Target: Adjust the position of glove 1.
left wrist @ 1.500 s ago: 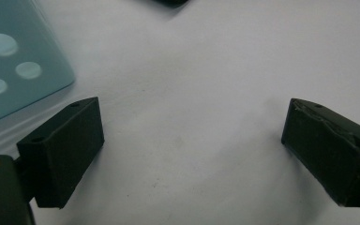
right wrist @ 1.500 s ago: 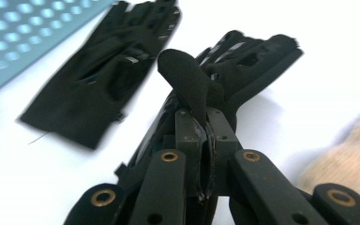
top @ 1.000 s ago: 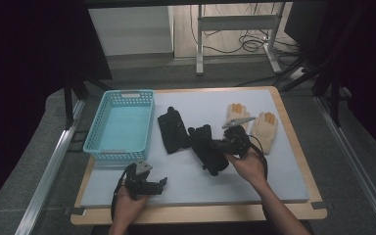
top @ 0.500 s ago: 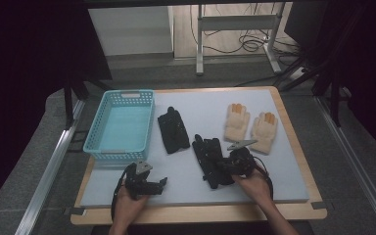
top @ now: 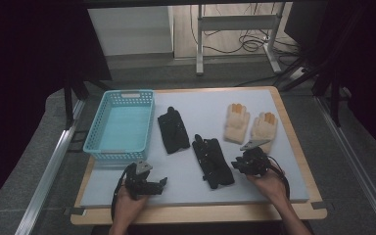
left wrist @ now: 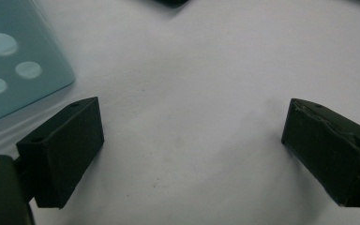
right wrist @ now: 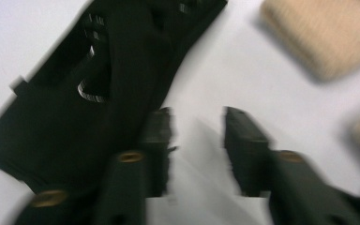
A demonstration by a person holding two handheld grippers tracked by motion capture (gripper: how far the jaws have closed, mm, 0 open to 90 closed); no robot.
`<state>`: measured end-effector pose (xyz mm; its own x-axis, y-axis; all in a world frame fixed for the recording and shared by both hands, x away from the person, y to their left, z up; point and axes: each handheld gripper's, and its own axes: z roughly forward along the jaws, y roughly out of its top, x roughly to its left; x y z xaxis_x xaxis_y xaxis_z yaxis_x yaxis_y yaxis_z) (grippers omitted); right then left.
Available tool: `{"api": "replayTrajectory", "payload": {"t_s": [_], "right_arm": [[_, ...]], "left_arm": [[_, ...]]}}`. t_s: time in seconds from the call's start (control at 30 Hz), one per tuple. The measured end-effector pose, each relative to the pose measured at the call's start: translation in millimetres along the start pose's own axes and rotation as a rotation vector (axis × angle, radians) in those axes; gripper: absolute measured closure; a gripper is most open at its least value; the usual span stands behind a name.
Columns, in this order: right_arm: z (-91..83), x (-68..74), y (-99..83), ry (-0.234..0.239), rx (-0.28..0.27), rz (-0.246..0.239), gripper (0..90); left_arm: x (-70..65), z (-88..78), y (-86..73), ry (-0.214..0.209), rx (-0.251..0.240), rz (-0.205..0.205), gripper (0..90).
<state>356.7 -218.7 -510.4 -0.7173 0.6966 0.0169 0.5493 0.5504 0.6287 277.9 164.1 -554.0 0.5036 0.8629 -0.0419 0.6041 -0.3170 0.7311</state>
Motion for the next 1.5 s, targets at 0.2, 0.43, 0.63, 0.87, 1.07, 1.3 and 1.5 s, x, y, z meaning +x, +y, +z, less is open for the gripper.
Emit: {"api": "replayTrajectory", "payload": {"t_s": [0.2, 0.43, 0.63, 0.87, 1.07, 1.3, 1.5], "right_arm": [[3.4, 11.8, -2.7, 0.043, 0.009, -0.032, 86.9], [6.9, 35.9, 1.5, 0.103, 0.009, -0.076, 87.6], [8.8, 46.8, 3.4, 0.093, -0.003, -0.131, 85.3], [4.2, 19.9, 7.4, 0.057, -0.003, -0.094, 80.4], [8.1, 14.3, 9.5, 0.046, 0.061, -0.107, 78.7], [5.0, 15.7, 36.9, 0.034, -0.024, -0.072, 73.7], [22.2, 11.6, 74.2, 0.11, -0.065, -0.056, 71.1]], "left_arm": [[0.0, 0.0, 0.0, 0.0, 0.0, 0.0, 6.2], [-0.1, 0.0, -0.1, 0.0, 0.0, -0.001, 6.2], [-0.1, 0.0, -0.1, 0.0, -0.001, -0.001, 6.2], [-0.1, 0.0, -0.1, 0.0, -0.001, -0.001, 6.2], [0.0, 0.0, 0.0, 0.0, 0.0, 0.0, 6.2], [0.0, 0.0, -0.1, 0.0, 0.0, 0.0, 6.2], [0.0, 0.0, -0.1, -0.001, 0.0, 0.0, 6.2]]}}
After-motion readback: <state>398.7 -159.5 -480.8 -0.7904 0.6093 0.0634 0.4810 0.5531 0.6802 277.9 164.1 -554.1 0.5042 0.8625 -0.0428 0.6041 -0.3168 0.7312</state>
